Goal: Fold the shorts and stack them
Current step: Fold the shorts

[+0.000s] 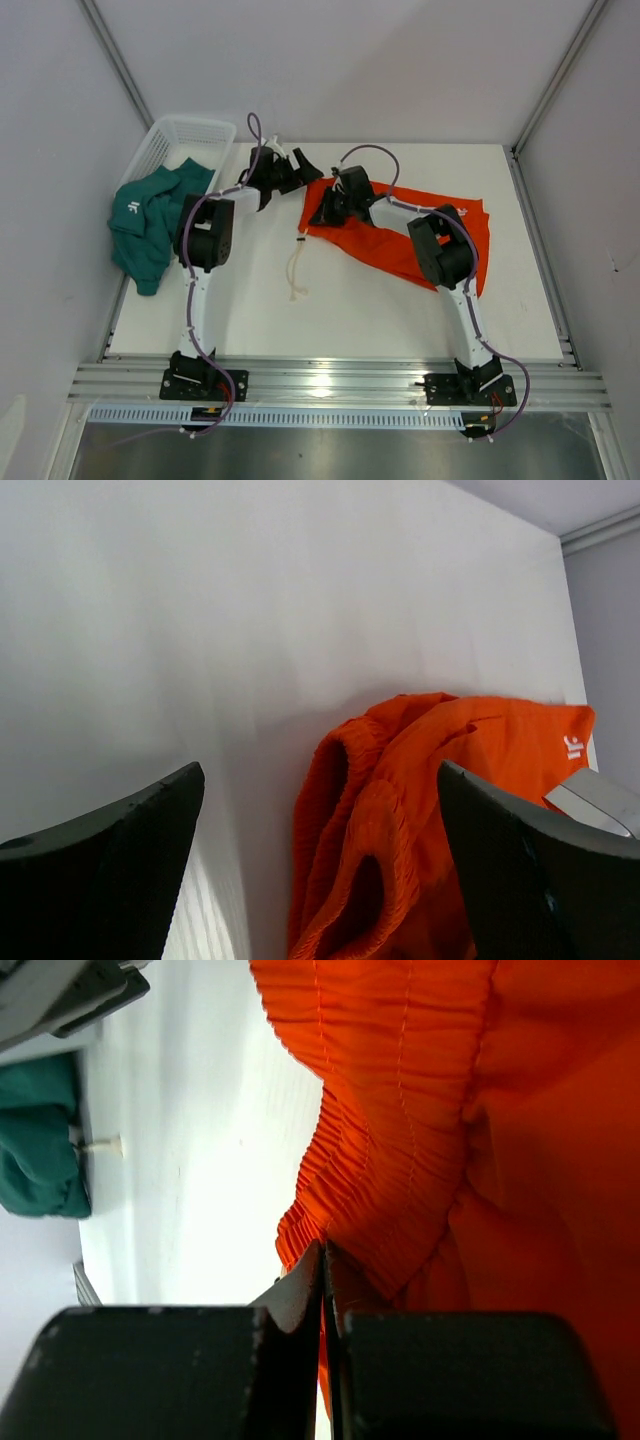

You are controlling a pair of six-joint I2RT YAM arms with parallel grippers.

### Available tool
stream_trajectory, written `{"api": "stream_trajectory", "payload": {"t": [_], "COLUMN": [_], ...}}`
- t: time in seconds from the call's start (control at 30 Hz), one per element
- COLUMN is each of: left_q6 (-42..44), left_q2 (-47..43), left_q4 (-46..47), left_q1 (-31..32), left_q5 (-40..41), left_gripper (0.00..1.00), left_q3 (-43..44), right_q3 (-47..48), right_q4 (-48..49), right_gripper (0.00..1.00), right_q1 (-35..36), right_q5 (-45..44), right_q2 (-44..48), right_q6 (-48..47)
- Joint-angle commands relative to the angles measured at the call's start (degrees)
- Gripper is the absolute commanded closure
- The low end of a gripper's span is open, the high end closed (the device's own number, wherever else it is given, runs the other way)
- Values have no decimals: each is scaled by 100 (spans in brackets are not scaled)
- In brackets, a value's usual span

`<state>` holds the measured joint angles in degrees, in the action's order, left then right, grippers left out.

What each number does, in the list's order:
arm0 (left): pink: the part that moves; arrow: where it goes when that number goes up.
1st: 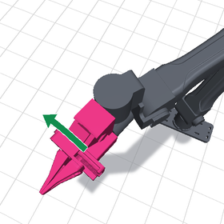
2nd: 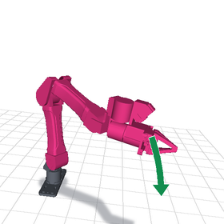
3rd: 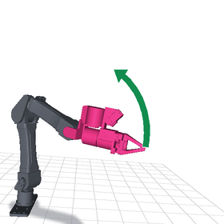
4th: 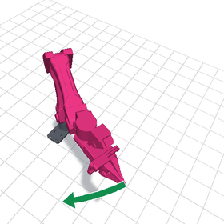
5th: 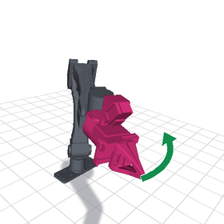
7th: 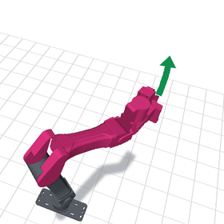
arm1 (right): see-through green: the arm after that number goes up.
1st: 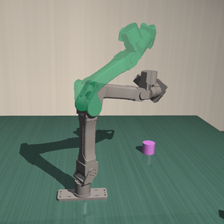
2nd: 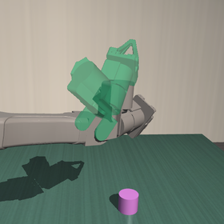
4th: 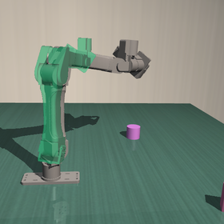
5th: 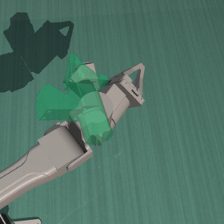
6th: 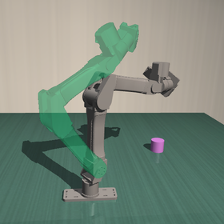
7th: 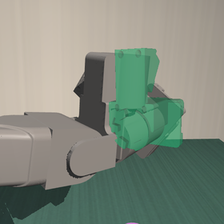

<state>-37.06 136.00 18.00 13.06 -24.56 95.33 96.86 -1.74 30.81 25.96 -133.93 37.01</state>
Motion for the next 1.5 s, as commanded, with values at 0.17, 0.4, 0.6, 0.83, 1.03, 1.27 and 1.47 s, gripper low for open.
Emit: {"api": "stream_trajectory", "payload": {"t": [0.17,0.4,0.6,0.83,1.03,1.27,1.47], "left_q6": [32,-152,-548,-486,-416,-372,-328], "left_q2": [-1979,-3781,-5337,-7226,-8432,-9152,-9373], "left_q4": [-446,379,1197,-41,-1578,-2406,-2521], "left_q1": [-225,-278,-278,-278,-313,-418,-436], "left_q5": [170,276,565,1233,1884,1876,1858], "left_gripper": [1,1,1,1,1,1,1], "left_q3": [-1243,-3985,-6339,-7080,-6749,-6589,-6711], "right_q3": [-1440,-2557,-2927,-3279,-2805,-2444,-2873], "right_q4": [-20,112,-2,-168,-933,-1084,13], "right_gripper": [100,100,100,76,51,62,92], "right_q1": [645,989,1085,1191,1769,2017,1359], "right_q5": [-134,-328,-223,-572,-1757,-2420,-797], "right_q2": [1069,2089,2687,3496,3594,3049,2469], "right_q6": [-396,-511,-818,-1398,-1978,-1953,-1110]}}
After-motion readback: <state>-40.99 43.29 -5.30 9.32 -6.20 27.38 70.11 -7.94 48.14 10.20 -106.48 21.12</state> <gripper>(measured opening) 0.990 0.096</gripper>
